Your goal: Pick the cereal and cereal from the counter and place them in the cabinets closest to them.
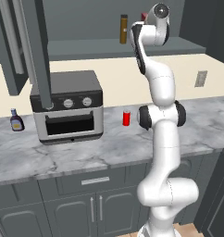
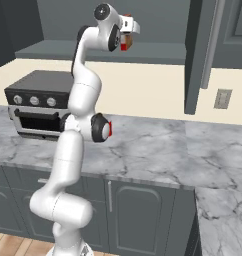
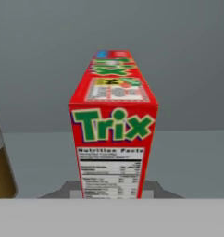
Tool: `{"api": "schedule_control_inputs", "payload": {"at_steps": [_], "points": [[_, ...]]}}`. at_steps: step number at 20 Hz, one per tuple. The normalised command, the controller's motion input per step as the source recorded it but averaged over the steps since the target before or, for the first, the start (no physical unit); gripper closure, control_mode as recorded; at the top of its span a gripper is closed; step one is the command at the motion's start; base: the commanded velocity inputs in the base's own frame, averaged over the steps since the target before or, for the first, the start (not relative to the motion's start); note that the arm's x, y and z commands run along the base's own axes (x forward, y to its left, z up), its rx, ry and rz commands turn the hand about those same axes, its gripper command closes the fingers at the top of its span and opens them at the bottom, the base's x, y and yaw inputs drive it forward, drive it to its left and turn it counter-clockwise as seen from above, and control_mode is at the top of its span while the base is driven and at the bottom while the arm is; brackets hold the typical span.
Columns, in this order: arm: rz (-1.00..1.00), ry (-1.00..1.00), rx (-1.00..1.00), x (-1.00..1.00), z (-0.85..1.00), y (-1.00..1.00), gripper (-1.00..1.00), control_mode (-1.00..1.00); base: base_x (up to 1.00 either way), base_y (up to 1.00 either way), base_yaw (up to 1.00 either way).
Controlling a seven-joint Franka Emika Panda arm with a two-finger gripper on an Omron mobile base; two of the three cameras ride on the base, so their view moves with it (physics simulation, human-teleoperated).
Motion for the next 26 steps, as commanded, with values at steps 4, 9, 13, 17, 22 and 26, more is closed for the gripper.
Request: {"api": "schedule_control_inputs", "payload": {"at_steps": [4,9,13,17,22,26], "points": [[0.0,0.0,0.0,0.06,0.0,0.0,1.0,-1.0,0.0,0.0,0.0],[0.0,0.0,0.0,0.05,0.0,0.0,1.0,-1.0,0.0,0.0,0.0],[0.0,0.0,0.0,0.0,0.0,0.0,-1.0,-1.0,0.0,0.0,0.0],[0.0,0.0,0.0,0.0,0.0,0.0,-1.0,-1.0,0.0,0.0,0.0],[0.0,0.0,0.0,0.0,0.0,0.0,-1.0,-1.0,0.0,0.0,0.0],[0.0,0.0,0.0,0.01,0.0,0.0,-1.0,-1.0,0.0,0.0,0.0]]}}
